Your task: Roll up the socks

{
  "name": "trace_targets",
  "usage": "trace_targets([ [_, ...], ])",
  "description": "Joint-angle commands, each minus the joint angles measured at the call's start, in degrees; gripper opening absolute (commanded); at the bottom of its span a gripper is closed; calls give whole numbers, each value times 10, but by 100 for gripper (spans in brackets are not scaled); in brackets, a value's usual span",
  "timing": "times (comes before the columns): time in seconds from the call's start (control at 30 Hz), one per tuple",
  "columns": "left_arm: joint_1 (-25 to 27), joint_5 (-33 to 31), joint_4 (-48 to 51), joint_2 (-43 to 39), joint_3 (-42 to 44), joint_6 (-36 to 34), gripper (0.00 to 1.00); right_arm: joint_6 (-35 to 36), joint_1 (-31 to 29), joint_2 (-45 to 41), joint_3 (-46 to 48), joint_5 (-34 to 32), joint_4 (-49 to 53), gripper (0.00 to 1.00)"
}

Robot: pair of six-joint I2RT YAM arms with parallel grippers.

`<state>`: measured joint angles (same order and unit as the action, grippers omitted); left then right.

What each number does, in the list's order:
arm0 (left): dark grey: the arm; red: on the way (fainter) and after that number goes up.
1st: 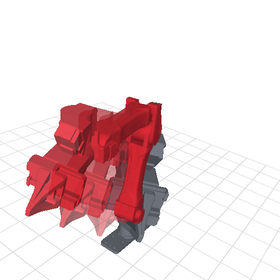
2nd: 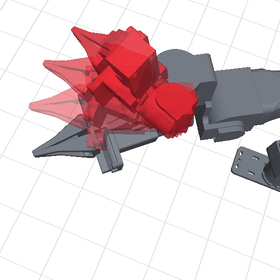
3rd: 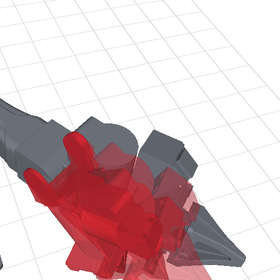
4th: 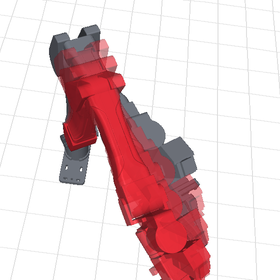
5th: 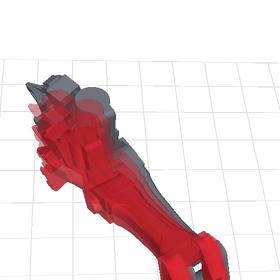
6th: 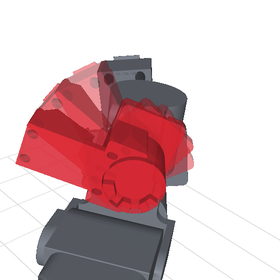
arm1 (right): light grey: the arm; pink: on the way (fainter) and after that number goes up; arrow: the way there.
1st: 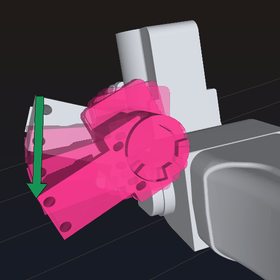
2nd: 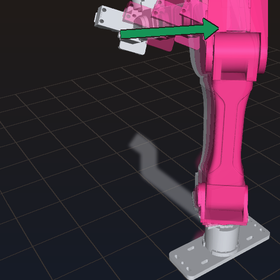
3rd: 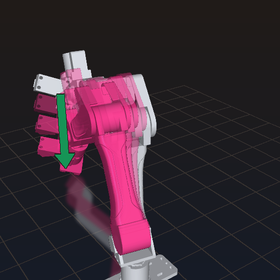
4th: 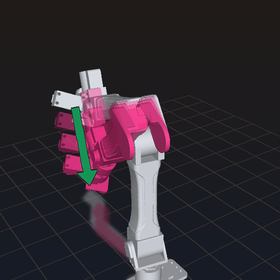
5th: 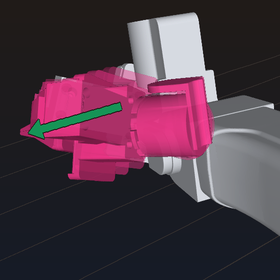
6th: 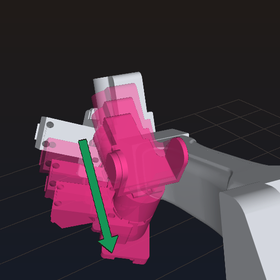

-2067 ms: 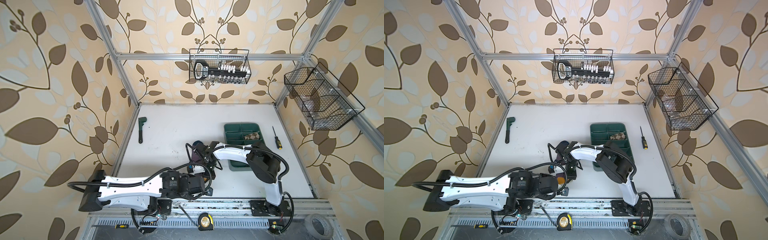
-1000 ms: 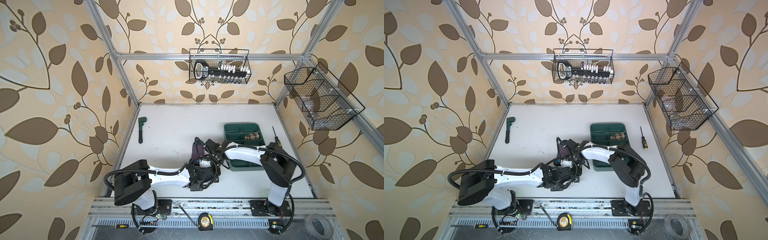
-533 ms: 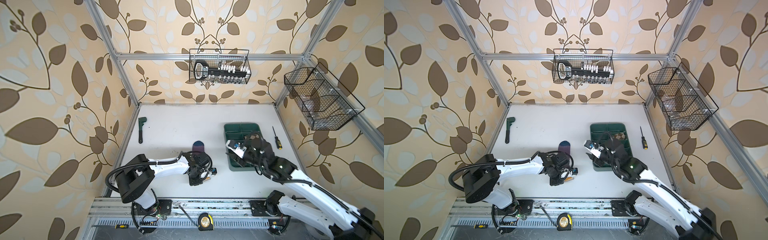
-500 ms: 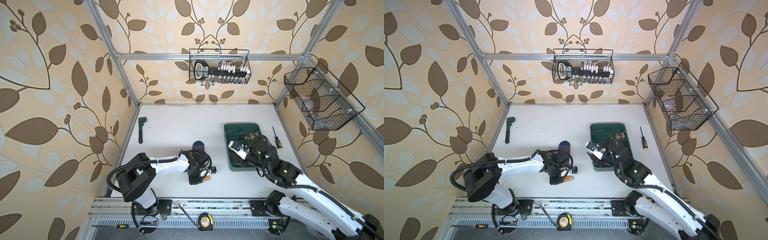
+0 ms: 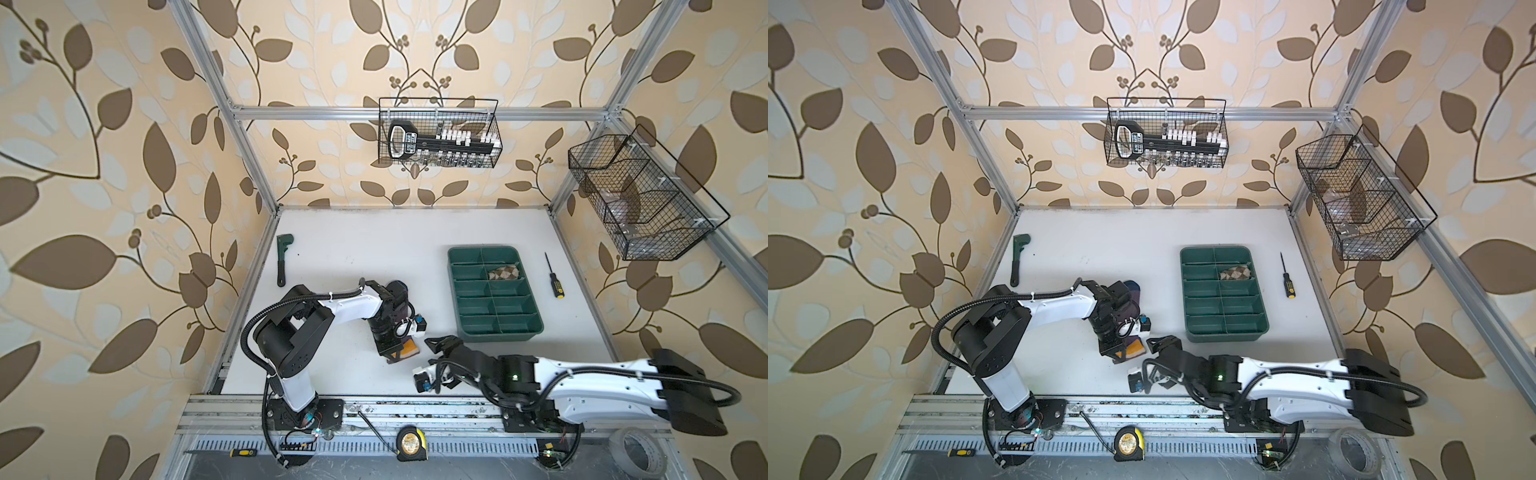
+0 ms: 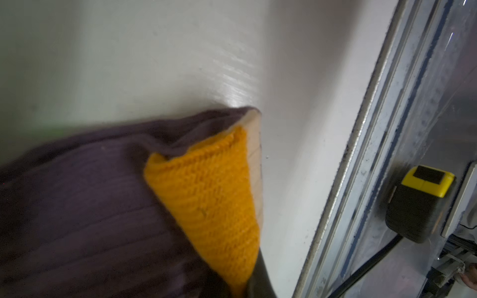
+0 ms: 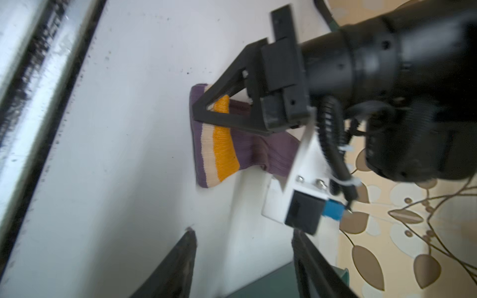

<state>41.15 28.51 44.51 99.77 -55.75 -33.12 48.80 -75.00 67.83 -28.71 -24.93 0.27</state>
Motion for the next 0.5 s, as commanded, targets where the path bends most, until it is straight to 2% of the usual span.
trace_targets([
  [0.0,-5,16,26,9,-9,-14,0,30,-3,79,-34,-4,-101,63],
  [0.2,-7,19,26,7,-8,-15,0,24,22,209,-59,32,-168,64],
  [0.3,-7,19,24,3,-7,-15,0,17,33,242,-69,43,-170,60],
  [0.37,-7,18,23,-1,-8,-13,0,12,36,253,-76,52,-155,51],
  [0.47,-7,12,23,-8,-14,-5,0,-2,42,260,-89,78,-100,29],
])
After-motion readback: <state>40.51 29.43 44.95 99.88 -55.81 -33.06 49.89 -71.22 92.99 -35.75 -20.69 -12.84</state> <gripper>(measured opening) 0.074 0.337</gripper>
